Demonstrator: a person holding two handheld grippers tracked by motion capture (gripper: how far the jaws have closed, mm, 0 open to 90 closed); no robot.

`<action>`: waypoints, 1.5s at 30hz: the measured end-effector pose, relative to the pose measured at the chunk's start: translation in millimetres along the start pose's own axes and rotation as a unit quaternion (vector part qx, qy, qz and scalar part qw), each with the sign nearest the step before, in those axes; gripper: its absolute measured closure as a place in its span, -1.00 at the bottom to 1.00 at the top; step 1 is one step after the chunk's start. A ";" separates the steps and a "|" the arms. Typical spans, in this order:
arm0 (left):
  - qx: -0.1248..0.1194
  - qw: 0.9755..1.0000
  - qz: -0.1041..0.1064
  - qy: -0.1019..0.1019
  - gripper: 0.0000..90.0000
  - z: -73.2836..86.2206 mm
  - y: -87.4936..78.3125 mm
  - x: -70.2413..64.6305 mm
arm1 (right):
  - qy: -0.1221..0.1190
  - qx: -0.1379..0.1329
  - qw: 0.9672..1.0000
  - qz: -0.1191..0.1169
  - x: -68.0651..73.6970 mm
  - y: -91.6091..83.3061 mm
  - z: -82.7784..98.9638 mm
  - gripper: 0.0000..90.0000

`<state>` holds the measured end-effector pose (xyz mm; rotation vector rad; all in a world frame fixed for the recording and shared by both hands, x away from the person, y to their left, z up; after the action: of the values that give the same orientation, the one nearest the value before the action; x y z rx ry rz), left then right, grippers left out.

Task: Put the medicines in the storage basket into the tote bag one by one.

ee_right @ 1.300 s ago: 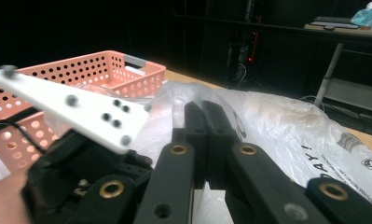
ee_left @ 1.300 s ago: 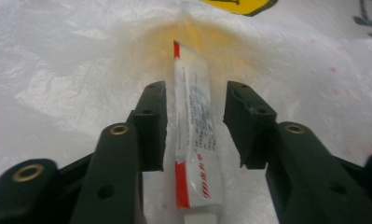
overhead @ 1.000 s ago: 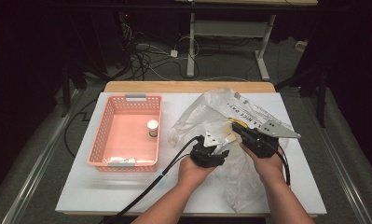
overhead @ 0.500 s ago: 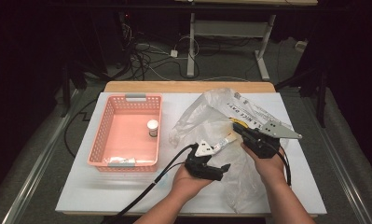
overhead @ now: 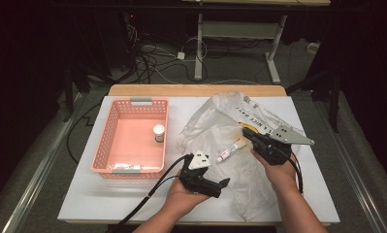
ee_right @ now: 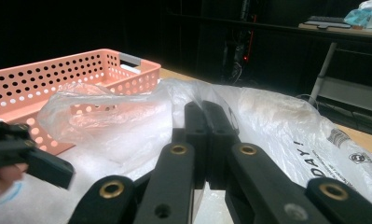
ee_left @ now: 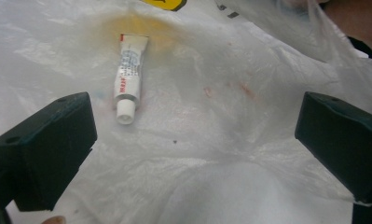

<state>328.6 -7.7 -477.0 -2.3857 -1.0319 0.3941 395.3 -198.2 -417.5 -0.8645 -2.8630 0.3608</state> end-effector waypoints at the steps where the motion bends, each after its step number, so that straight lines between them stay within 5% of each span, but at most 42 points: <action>1: 0.000 1.000 0.000 0.000 -1.00 0.0 0.0 0.0 | 0.000 0.000 1.000 0.000 0.0 0.0 0.0 1.00; 16: -0.005 1.000 -0.010 -0.015 -1.00 5.9 -45.1 30.1 | 0.002 0.003 1.000 0.001 -0.4 -0.3 0.9 1.00; 26: -0.006 0.999 -0.046 -0.022 -1.00 11.9 -67.7 56.1 | -0.003 0.002 1.000 0.003 -0.7 -0.4 0.3 1.00; 32: -0.004 0.996 -0.081 -0.035 -1.00 18.2 -78.3 77.1 | -0.002 0.002 1.000 0.003 -1.3 -0.7 0.5 1.00; 37: -0.005 0.995 -0.090 -0.046 -1.00 17.8 -85.1 88.7 | 0.001 0.002 1.000 0.003 -2.2 -1.8 0.6 1.00; 45: -0.009 0.990 -0.130 -0.063 -1.00 22.8 -99.4 117.4 | 0.000 0.001 1.000 0.004 -1.7 -2.4 -0.2 1.00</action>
<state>338.1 144.8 -448.0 -2.2255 -1.3885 0.4442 395.4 -201.0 -416.7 -0.8749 -2.8606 0.3637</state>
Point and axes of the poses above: each handheld gripper's, and its own axes: y roughly forward along the jaws, z roughly out of its underside, x roughly to its left, the point moved 5 cm from there along y, roughly forward along the jaws, and after that the axes turned 15 degrees about -z, right-handed, at the moved point
